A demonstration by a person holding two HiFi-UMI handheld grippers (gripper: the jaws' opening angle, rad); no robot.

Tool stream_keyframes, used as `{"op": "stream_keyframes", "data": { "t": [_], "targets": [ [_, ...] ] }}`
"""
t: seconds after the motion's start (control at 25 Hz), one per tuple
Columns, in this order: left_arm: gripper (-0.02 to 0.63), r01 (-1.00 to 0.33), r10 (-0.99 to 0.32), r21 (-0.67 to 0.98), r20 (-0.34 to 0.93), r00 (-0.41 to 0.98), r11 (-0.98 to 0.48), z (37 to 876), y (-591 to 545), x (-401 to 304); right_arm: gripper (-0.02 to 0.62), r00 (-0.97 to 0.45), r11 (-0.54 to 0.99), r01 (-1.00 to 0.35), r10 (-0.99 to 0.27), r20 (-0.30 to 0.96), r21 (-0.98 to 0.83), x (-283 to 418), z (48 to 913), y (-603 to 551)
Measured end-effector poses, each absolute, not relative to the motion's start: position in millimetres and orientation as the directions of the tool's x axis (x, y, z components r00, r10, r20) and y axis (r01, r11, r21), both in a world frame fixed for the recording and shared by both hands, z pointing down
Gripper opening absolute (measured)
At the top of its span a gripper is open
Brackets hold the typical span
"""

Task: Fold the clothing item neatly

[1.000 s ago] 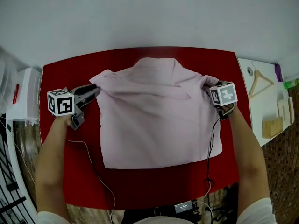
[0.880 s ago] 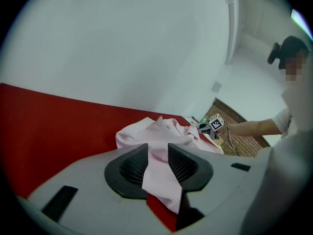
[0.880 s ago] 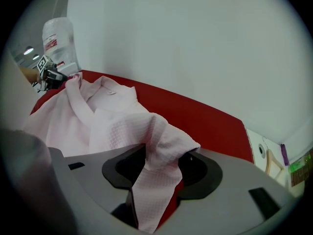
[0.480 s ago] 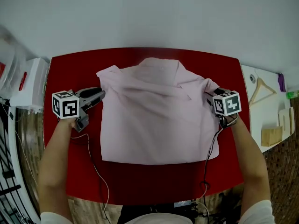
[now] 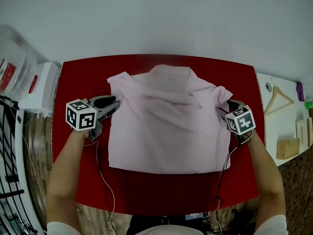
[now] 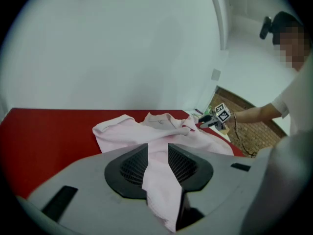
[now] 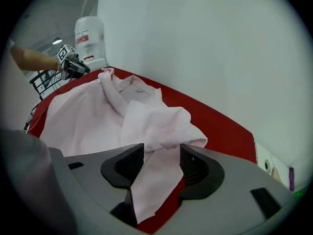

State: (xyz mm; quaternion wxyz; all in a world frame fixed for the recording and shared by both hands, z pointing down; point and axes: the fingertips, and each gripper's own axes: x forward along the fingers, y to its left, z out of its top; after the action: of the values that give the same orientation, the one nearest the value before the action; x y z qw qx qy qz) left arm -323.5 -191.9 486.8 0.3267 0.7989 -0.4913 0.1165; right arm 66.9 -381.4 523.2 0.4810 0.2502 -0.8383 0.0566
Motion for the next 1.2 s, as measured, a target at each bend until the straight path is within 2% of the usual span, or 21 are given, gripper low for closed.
{"op": "stream_keyframes", "data": {
  "t": [0.2,0.36,0.64,0.8,0.96,1.2],
  "targets": [
    [0.106,-0.906,-0.711,0.204,0.565,0.419,-0.372,478.5,-202.4,-329.0,0.212,-0.486,0.892,-0.418,-0.38,0.787,0.172,54.7,483.2,-387.3],
    [0.107,-0.91,-0.716,0.158,0.571,0.402,-0.384,478.7,-220.2,-327.0,0.212,-0.556,0.916,-0.361,-0.361,0.749,0.174,11.5,467.5,-390.6],
    [0.123,-0.864,-0.669,0.021,0.623,0.405,-0.504,487.1,-247.2,-301.4,0.212,-0.62,0.975,-0.16,-0.22,0.753,0.153,-86.3,491.3,-368.0],
    [0.123,-0.796,-0.627,-0.079,0.664,0.407,-0.6,492.4,-260.0,-284.0,0.21,-0.618,0.989,-0.051,-0.143,0.773,0.141,-118.4,508.0,-344.1],
    [0.123,-0.733,-0.579,-0.107,0.693,0.429,-0.672,499.3,-266.0,-262.1,0.21,-0.595,0.987,0.025,-0.114,0.795,0.16,-110.8,517.9,-328.5],
    [0.123,-0.657,-0.507,-0.118,0.74,0.442,-0.745,519.3,-270.7,-233.1,0.212,-0.531,0.958,0.129,-0.152,0.834,0.257,-51.9,523.4,-323.9]
  ]
}}
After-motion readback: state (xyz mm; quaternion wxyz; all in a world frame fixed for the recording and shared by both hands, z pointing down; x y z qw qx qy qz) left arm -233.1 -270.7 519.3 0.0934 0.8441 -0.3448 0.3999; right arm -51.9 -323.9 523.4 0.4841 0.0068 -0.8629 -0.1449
